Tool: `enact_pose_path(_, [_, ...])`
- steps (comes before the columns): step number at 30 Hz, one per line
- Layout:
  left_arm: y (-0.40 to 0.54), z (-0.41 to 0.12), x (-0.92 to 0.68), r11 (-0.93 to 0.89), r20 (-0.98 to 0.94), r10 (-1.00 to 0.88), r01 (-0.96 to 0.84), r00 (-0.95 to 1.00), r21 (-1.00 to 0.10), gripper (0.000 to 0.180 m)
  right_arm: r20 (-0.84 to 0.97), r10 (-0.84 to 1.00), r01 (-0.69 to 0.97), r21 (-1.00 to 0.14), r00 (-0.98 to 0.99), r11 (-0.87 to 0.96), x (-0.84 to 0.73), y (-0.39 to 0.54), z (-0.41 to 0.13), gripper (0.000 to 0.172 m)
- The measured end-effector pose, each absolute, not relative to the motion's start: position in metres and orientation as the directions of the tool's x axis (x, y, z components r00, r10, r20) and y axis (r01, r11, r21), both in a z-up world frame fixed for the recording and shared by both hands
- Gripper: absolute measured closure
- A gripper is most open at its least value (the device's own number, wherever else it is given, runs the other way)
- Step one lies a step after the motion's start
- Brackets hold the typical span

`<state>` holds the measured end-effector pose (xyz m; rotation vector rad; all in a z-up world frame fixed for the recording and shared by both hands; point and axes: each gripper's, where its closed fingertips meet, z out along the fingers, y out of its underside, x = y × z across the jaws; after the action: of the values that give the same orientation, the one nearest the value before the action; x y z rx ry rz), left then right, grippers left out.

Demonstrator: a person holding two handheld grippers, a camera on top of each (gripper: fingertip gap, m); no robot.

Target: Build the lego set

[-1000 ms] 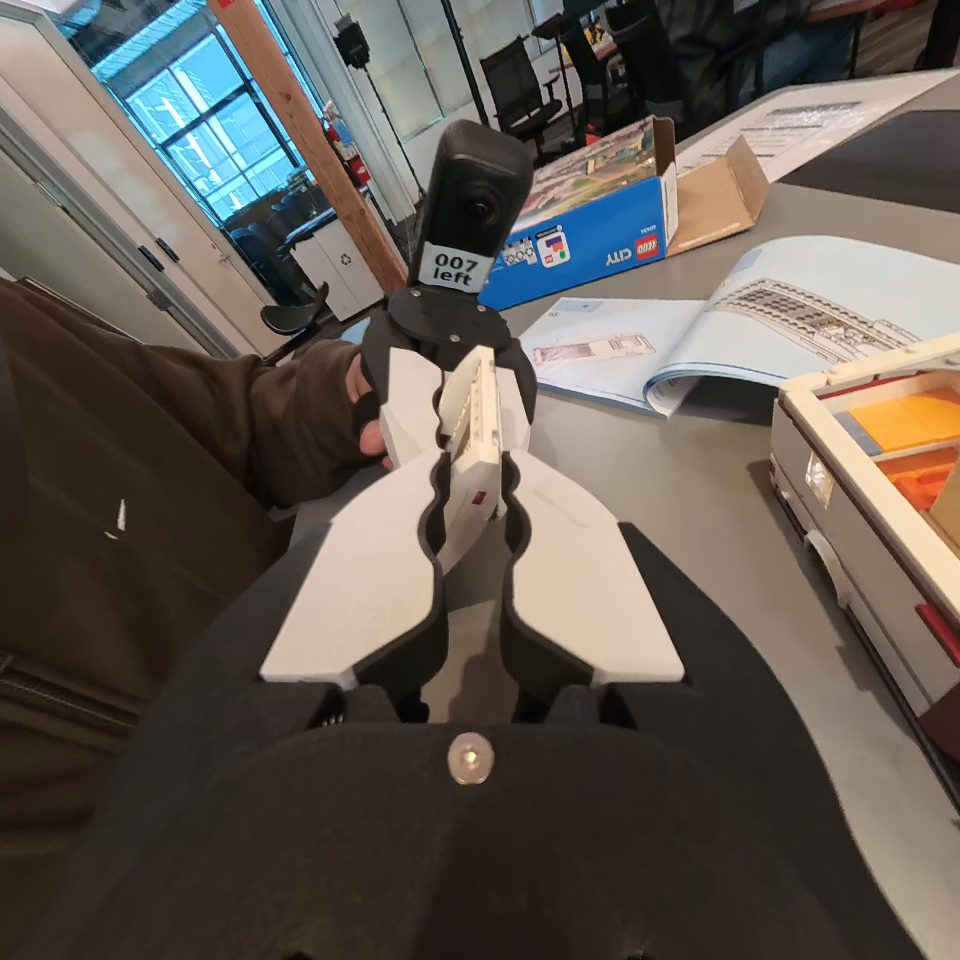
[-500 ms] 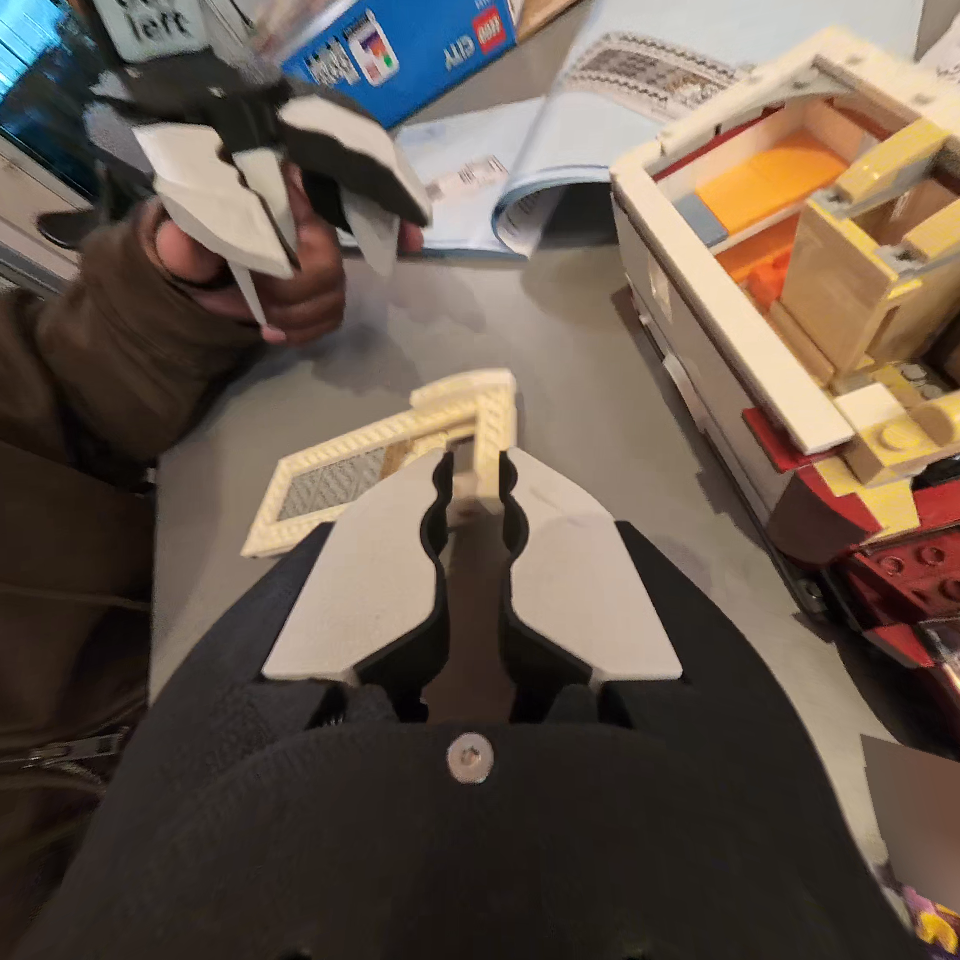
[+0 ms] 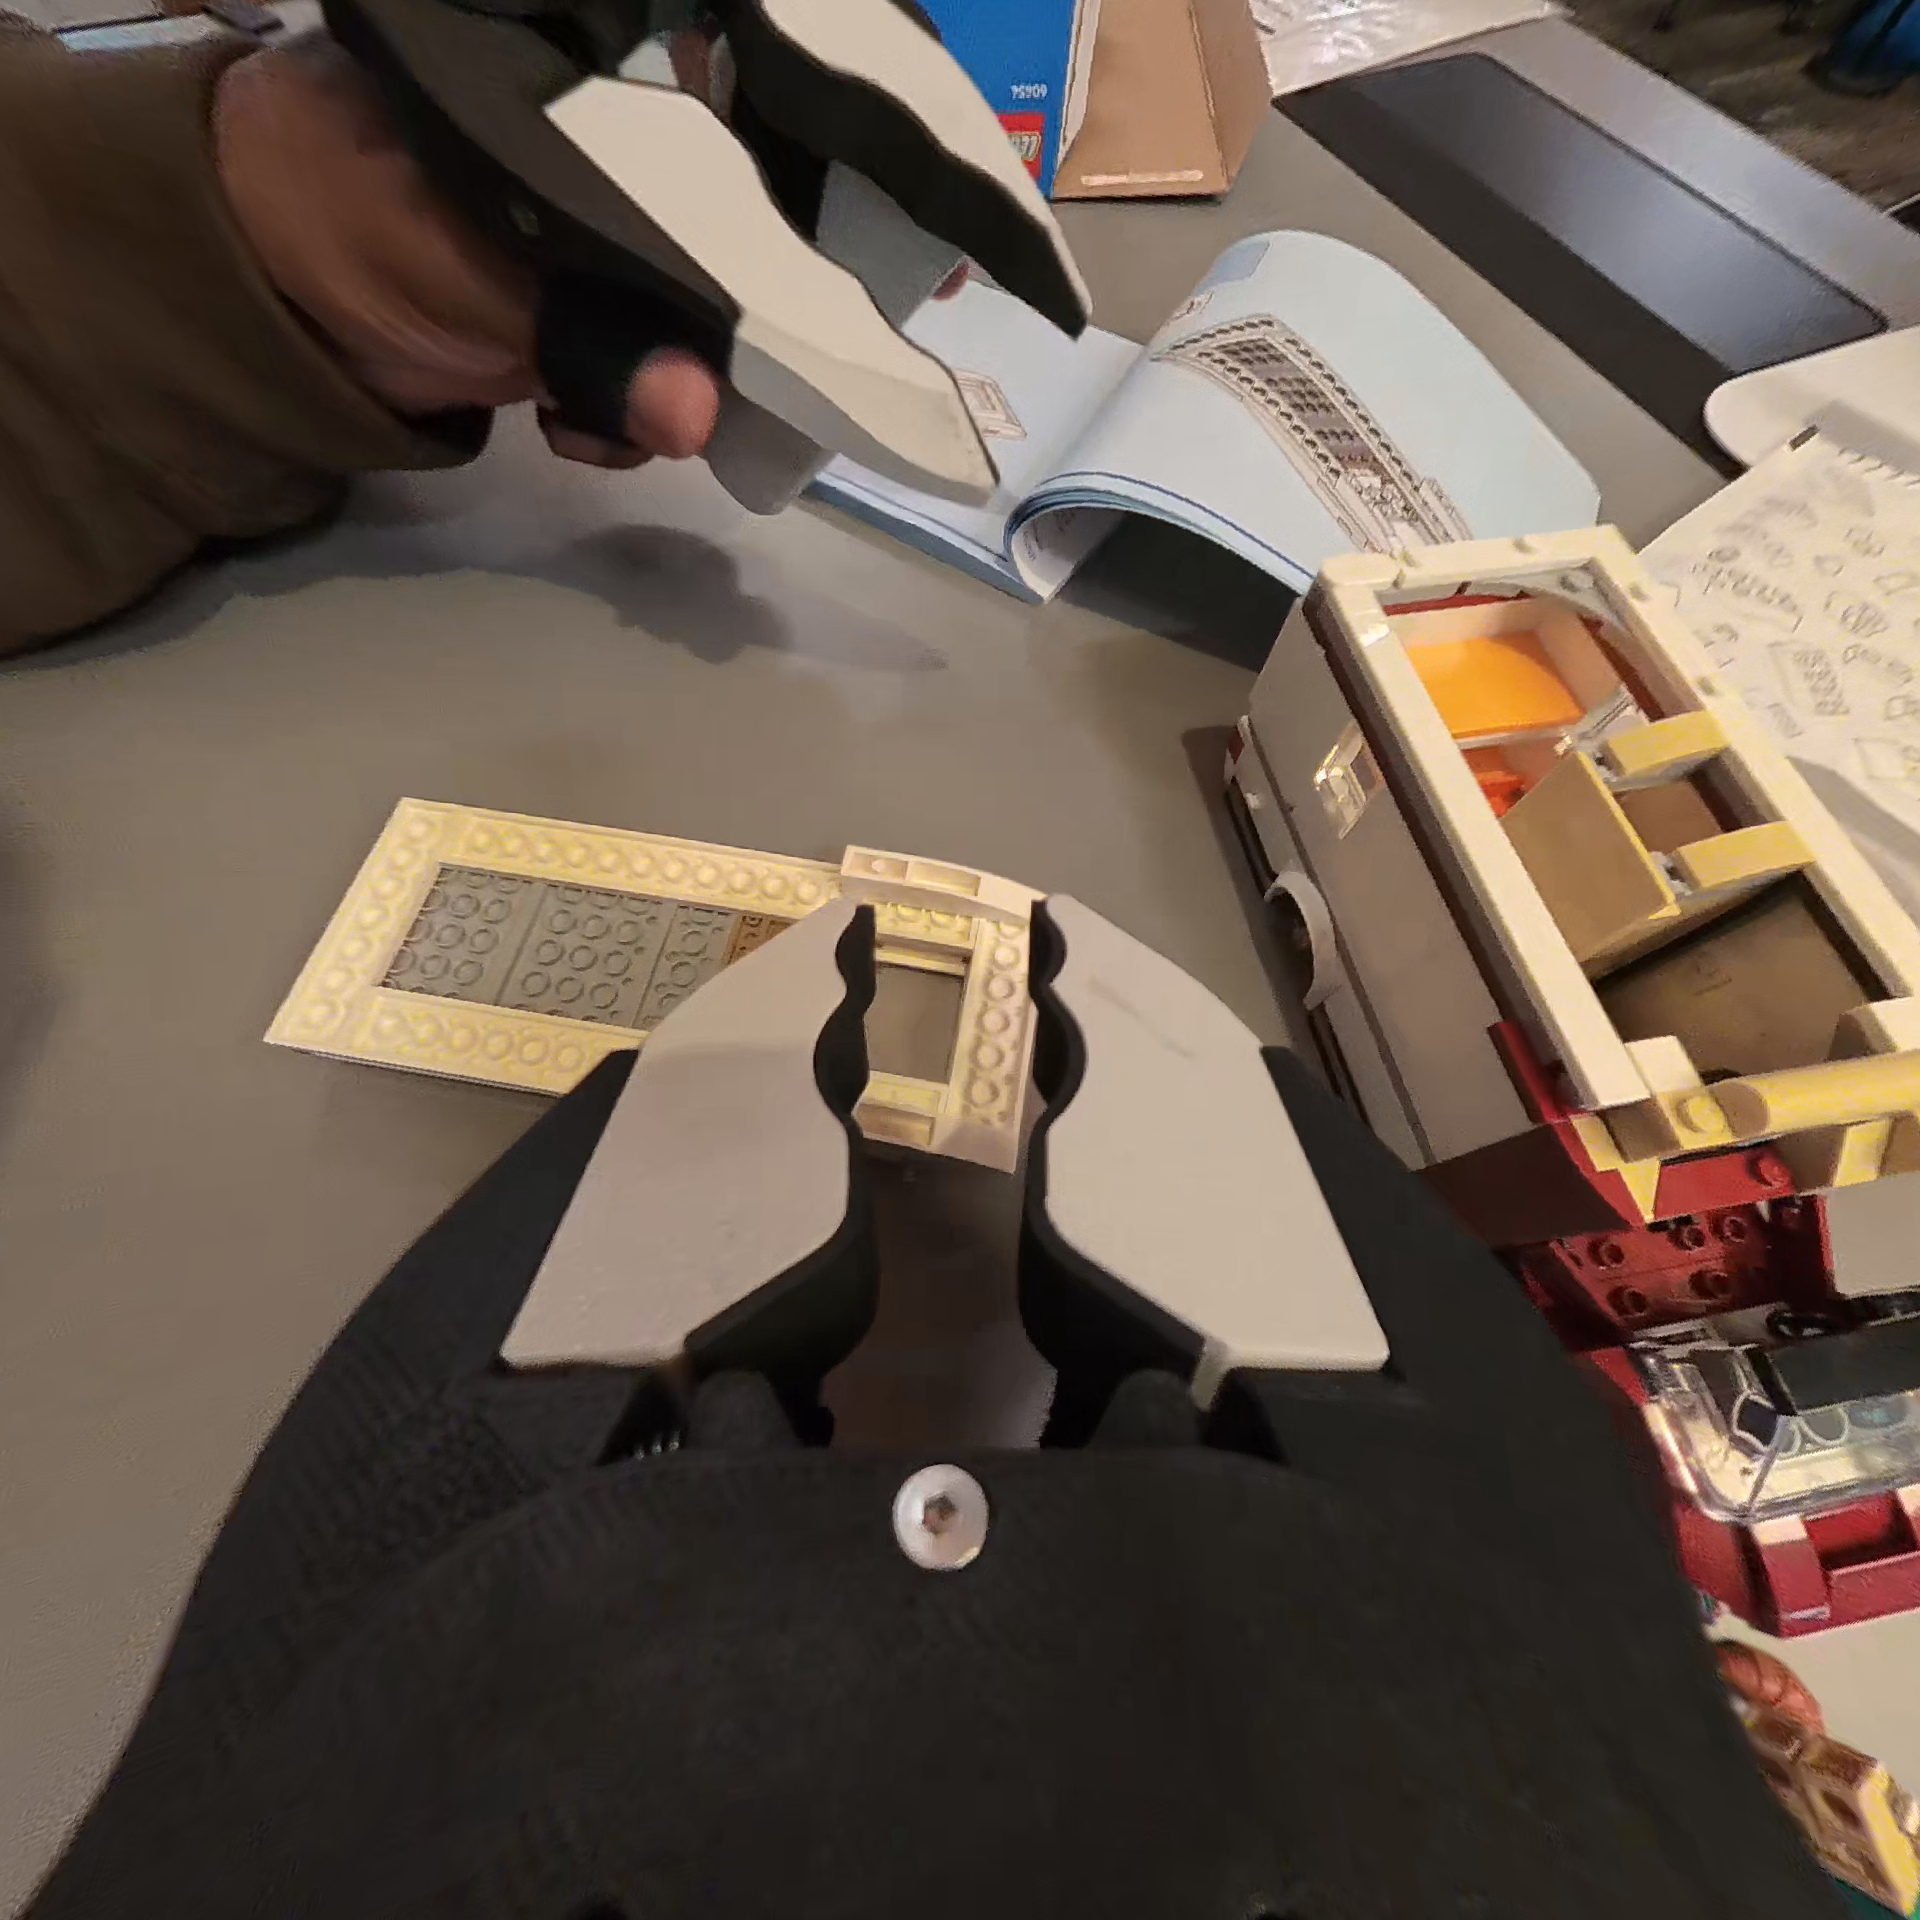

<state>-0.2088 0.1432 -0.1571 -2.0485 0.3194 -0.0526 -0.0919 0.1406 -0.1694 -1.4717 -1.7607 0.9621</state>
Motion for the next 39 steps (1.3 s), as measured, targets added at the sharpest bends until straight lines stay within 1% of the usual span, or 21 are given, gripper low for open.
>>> enact_pose_path(2, [0.148,-0.162,-0.215,-0.491,-0.133,-0.237,-0.237,0.962,-0.839,0.123,0.037,0.985,0.503,-0.856,-0.167,0.117,-0.093,0.142,-0.169,0.143])
enact_pose_path(6, [0.168,-0.165,-0.224,-0.529,-0.298,-0.262,-0.395,0.918,-0.752,0.116,0.029,0.987,0.475,-0.874,-0.16,0.102,-0.093,0.144,-0.168,0.143])
enact_pose_path(8, [0.178,-0.168,-0.221,-0.51,-0.355,-0.28,-0.451,0.892,-0.732,0.116,0.041,0.988,0.469,-0.876,-0.151,0.108,-0.093,0.146,-0.168,0.143])
enact_pose_path(11, [0.179,-0.176,-0.209,-0.487,-0.383,-0.318,-0.496,0.867,-0.719,0.121,0.054,0.989,0.461,-0.88,-0.14,0.114,-0.093,0.149,-0.166,0.143])
enact_pose_path(14, [0.177,-0.183,-0.212,-0.494,-0.438,-0.328,-0.548,0.837,-0.675,0.124,0.062,0.988,0.45,-0.885,-0.139,0.119,-0.093,0.149,-0.165,0.143])
enact_pose_path(22, [0.167,-0.193,-0.219,-0.542,-0.385,-0.321,-0.501,0.865,-0.674,0.126,0.09,0.986,0.455,-0.879,-0.139,0.144,-0.093,0.149,-0.168,0.144])
enact_pose_path(39, [0.146,-0.187,-0.238,-0.608,-0.326,-0.18,-0.365,0.928,-0.705,0.123,0.111,0.984,0.448,-0.879,-0.136,0.162,-0.094,0.148,-0.167,0.145])
